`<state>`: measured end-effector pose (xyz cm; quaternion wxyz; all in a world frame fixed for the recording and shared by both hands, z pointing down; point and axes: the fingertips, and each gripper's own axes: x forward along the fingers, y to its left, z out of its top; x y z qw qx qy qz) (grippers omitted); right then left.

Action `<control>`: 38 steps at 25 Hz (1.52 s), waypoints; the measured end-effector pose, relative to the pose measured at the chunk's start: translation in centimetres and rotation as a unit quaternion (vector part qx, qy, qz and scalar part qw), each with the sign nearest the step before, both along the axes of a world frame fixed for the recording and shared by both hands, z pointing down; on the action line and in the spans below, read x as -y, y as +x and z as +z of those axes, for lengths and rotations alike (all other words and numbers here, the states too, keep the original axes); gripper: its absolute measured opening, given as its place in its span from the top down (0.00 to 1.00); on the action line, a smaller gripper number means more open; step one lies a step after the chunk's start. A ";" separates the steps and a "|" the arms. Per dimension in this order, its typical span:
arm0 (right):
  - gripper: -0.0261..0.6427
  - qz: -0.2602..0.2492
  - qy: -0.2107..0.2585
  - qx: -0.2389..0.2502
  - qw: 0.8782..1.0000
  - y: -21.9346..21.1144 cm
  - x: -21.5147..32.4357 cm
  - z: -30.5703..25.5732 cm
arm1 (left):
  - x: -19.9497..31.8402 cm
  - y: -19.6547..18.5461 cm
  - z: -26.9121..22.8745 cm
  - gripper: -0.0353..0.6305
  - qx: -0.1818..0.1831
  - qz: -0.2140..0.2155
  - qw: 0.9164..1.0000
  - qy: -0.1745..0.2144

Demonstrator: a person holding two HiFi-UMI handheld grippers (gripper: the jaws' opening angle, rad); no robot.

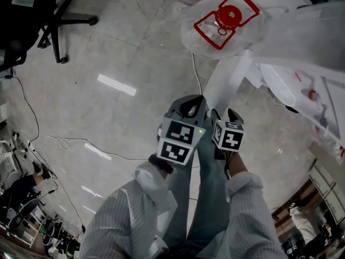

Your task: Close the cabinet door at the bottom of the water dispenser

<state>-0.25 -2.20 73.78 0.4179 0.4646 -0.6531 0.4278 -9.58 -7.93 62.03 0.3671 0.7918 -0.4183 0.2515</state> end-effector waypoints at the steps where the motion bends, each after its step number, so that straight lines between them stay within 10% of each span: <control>1: 0.63 0.004 -0.006 0.001 1.000 -0.1 -0.3 0.2 | 0.0 0.0 0.1 0.93 0.000 0.002 1.000 -0.001; 38: 0.64 -0.067 -0.042 -0.015 0.997 5.2 -2.3 1.3 | 0.6 5.1 1.7 0.93 0.021 -0.017 0.999 -0.018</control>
